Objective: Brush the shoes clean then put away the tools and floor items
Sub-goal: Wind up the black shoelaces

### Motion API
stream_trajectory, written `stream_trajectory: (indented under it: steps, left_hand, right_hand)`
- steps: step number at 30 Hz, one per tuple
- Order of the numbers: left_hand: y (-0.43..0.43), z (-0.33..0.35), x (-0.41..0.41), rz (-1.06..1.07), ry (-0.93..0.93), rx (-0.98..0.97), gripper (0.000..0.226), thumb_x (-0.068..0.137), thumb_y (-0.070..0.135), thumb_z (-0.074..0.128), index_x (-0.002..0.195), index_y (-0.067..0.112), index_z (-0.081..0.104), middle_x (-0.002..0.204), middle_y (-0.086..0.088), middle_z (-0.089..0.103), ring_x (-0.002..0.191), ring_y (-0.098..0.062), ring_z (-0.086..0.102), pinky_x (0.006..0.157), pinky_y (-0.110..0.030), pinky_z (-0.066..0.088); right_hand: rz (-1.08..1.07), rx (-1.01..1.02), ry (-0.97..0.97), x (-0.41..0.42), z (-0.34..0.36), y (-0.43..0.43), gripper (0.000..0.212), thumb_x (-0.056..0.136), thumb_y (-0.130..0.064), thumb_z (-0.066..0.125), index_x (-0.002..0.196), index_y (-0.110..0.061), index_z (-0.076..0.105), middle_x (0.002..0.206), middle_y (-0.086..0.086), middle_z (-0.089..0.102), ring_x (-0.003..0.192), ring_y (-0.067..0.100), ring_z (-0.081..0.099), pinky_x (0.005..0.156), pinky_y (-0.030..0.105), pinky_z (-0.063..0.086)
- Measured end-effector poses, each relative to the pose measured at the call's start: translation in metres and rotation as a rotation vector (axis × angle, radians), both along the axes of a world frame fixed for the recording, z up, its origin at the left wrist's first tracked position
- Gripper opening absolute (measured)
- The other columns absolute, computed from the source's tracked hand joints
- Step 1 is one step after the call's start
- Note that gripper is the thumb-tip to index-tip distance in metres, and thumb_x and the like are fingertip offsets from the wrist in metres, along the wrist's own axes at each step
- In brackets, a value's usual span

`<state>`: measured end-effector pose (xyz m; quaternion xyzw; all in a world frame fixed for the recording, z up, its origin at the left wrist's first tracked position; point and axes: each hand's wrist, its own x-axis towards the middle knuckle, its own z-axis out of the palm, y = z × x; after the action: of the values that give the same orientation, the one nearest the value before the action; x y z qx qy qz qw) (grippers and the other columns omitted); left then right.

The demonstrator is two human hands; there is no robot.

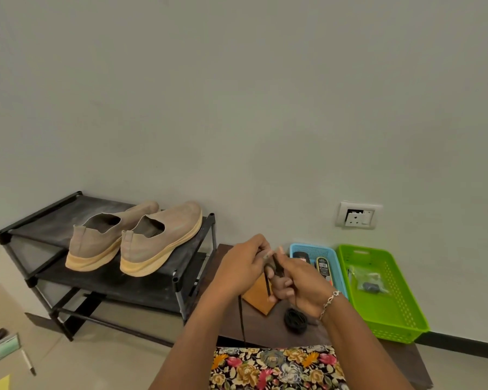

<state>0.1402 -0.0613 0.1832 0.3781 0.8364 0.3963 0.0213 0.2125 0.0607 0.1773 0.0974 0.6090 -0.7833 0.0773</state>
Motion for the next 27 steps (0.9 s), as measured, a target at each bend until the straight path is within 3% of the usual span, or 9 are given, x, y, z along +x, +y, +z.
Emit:
stream_trajectory:
  steps: [9, 13, 15, 17, 18, 20, 22, 25, 27]
  left_hand:
    - [0.001, -0.014, 0.001, 0.052, -0.111, 0.149, 0.014, 0.096, 0.019, 0.046, 0.083, 0.015, 0.050, 0.070, 0.005, 0.053, 0.065, -0.011, 0.048, 0.062, -0.027, 0.037]
    - [0.003, -0.020, 0.005, 0.098, -0.148, 0.150, 0.021, 0.096, 0.015, 0.045, 0.079, 0.021, 0.055, 0.068, 0.012, 0.055, 0.063, -0.004, 0.050, 0.058, -0.016, 0.036]
    - [0.004, -0.024, 0.007, 0.105, -0.143, 0.136, 0.019, 0.095, 0.015, 0.046, 0.084, 0.016, 0.061, 0.066, 0.012, 0.055, 0.061, -0.002, 0.049, 0.055, -0.014, 0.034]
    - [0.005, -0.027, 0.011, 0.090, -0.132, 0.098, 0.019, 0.095, 0.016, 0.048, 0.083, 0.018, 0.062, 0.061, 0.013, 0.052, 0.057, -0.001, 0.047, 0.054, -0.014, 0.032]
    - [0.005, -0.028, 0.012, 0.070, -0.125, 0.072, 0.020, 0.094, 0.016, 0.048, 0.080, 0.020, 0.062, 0.058, 0.013, 0.051, 0.056, -0.001, 0.046, 0.053, -0.014, 0.031]
    - [0.004, -0.028, 0.015, 0.015, -0.094, 0.003, 0.020, 0.094, 0.020, 0.048, 0.078, 0.023, 0.060, 0.058, 0.012, 0.049, 0.056, -0.002, 0.044, 0.054, -0.017, 0.030]
    - [0.002, -0.025, 0.016, -0.012, -0.031, -0.070, 0.020, 0.095, 0.023, 0.047, 0.077, 0.025, 0.057, 0.056, 0.011, 0.046, 0.055, -0.004, 0.043, 0.053, -0.019, 0.029]
    - [-0.004, -0.016, 0.013, -0.008, 0.061, -0.099, 0.021, 0.094, 0.026, 0.046, 0.074, 0.026, 0.053, 0.060, 0.011, 0.048, 0.059, -0.004, 0.046, 0.057, -0.022, 0.032]
    - [-0.008, -0.008, 0.008, 0.004, 0.080, -0.077, 0.021, 0.094, 0.026, 0.047, 0.074, 0.025, 0.054, 0.064, 0.009, 0.052, 0.062, -0.005, 0.047, 0.060, -0.026, 0.035]
  right_hand:
    - [-0.063, -0.418, -0.058, 0.006, 0.011, 0.001, 0.019, 0.080, -0.024, 0.049, 0.069, -0.009, 0.053, 0.051, 0.004, 0.051, 0.046, 0.016, 0.057, 0.055, 0.035, 0.057]
    - [-0.218, -0.631, 0.013, 0.001, 0.009, 0.002, 0.016, 0.072, -0.020, 0.062, 0.063, -0.007, 0.061, 0.053, 0.007, 0.060, 0.053, 0.020, 0.066, 0.058, 0.042, 0.058]
    - [-0.252, -0.770, 0.125, -0.003, 0.007, 0.003, 0.029, 0.048, -0.015, 0.088, 0.064, -0.005, 0.065, 0.065, 0.011, 0.068, 0.065, 0.024, 0.070, 0.058, 0.039, 0.058]
    - [-0.311, -0.825, 0.238, -0.007, 0.005, 0.007, 0.049, 0.022, -0.012, 0.095, 0.063, -0.006, 0.069, 0.078, 0.013, 0.072, 0.075, 0.026, 0.072, 0.058, 0.034, 0.058]
    - [-0.341, -0.806, 0.297, -0.010, 0.004, 0.008, 0.049, 0.022, -0.016, 0.096, 0.063, -0.008, 0.070, 0.084, 0.013, 0.072, 0.081, 0.025, 0.071, 0.060, 0.032, 0.058]
    - [-0.405, -0.663, 0.396, -0.013, 0.003, 0.008, 0.035, 0.043, -0.026, 0.091, 0.067, -0.011, 0.070, 0.093, 0.014, 0.072, 0.090, 0.024, 0.070, 0.068, 0.030, 0.058]
    - [-0.464, -0.354, 0.450, -0.013, 0.002, 0.005, 0.014, 0.078, -0.024, 0.067, 0.074, -0.011, 0.068, 0.093, 0.011, 0.073, 0.094, 0.021, 0.068, 0.076, 0.025, 0.056]
    - [-0.415, 0.573, 0.432, -0.010, 0.001, 0.003, 0.030, 0.096, -0.011, 0.044, 0.073, -0.021, 0.061, 0.078, -0.006, 0.070, 0.079, 0.004, 0.064, 0.072, 0.012, 0.045]
    - [-0.279, 0.968, 0.349, -0.009, 0.001, 0.002, 0.035, 0.097, -0.013, 0.042, 0.066, -0.027, 0.050, 0.063, -0.013, 0.056, 0.061, -0.003, 0.054, 0.061, 0.009, 0.037]
